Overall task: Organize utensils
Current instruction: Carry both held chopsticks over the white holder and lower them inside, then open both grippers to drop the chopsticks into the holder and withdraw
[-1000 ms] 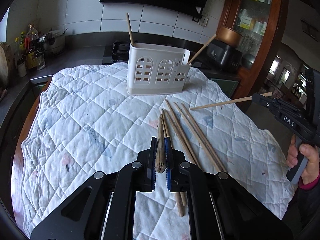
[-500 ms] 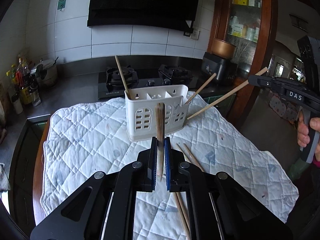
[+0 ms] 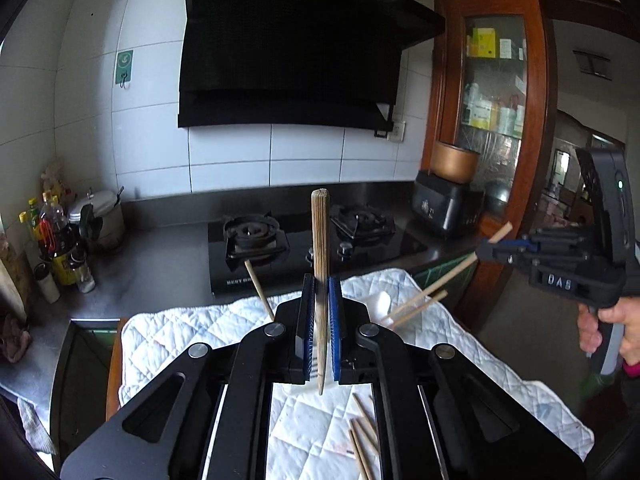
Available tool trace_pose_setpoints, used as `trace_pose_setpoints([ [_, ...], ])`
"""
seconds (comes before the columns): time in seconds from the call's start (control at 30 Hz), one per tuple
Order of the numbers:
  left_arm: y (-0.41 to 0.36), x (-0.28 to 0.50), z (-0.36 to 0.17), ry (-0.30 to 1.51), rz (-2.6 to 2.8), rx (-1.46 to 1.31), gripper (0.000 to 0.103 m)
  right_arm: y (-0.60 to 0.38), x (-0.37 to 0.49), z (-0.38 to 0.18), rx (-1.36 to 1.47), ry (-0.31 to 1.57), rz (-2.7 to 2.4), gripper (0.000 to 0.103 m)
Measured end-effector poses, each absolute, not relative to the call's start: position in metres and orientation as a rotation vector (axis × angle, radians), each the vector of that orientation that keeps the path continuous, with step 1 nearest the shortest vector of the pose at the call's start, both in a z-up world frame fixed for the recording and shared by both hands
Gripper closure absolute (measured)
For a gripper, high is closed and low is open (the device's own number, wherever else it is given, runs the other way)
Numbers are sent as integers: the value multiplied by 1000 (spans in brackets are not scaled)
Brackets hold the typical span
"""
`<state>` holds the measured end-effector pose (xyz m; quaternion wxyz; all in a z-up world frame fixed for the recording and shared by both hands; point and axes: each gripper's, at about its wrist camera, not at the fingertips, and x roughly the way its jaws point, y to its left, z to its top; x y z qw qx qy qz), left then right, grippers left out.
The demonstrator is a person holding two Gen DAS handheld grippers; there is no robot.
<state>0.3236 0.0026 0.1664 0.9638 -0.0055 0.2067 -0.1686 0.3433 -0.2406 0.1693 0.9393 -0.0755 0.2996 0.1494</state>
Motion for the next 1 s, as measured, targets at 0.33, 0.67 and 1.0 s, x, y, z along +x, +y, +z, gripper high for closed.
trace_pose_setpoints([
  [0.33,-2,379,162,398,-263,-69,97,-233,375,146,-188,694,294,96],
  [0.67,3,417,125,497,-244,-97,97,-230,397,114,-192,775,300,96],
  [1.0,8,424,109,541,-237,-105,94,-235,394,116,-159,745,294,90],
])
